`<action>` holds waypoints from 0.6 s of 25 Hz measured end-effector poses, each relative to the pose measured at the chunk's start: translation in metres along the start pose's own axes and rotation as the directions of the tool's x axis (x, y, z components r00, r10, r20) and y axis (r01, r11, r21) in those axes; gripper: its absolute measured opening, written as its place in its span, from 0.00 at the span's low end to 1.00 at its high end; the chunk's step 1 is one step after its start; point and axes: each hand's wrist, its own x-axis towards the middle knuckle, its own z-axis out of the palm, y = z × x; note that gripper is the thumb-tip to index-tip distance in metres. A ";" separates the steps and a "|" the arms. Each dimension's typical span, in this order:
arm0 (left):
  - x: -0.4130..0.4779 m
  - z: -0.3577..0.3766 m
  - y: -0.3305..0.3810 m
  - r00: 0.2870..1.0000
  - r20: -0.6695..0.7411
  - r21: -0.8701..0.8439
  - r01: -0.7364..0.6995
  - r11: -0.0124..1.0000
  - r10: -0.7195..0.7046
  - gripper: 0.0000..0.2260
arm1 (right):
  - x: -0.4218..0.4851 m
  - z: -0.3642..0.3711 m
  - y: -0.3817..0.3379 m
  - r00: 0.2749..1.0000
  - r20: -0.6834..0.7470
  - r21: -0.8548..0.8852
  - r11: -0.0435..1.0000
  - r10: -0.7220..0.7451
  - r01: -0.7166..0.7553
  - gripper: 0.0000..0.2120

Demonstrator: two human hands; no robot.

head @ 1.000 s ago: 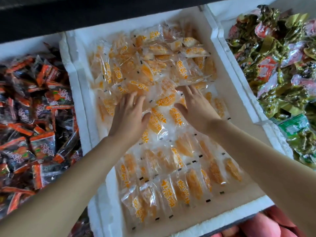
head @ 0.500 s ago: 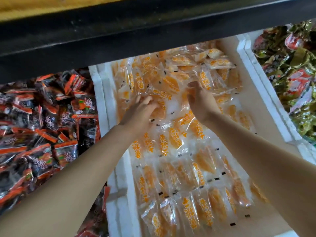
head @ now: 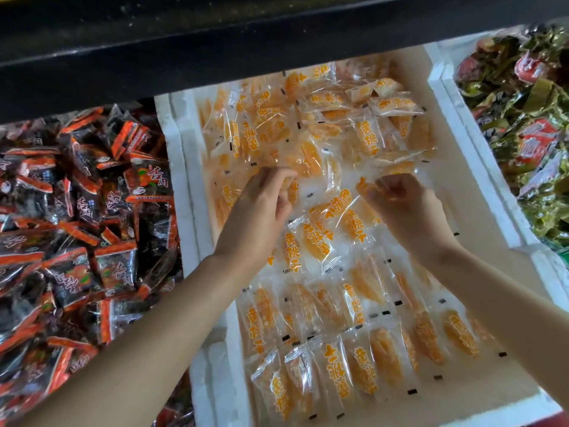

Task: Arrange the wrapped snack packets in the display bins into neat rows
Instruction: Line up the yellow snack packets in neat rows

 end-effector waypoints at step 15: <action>-0.064 0.023 0.080 0.828 0.332 -0.653 0.547 0.523 -0.452 0.11 | -0.084 -0.007 -0.005 0.870 0.460 0.523 0.738 0.175 -0.425 0.09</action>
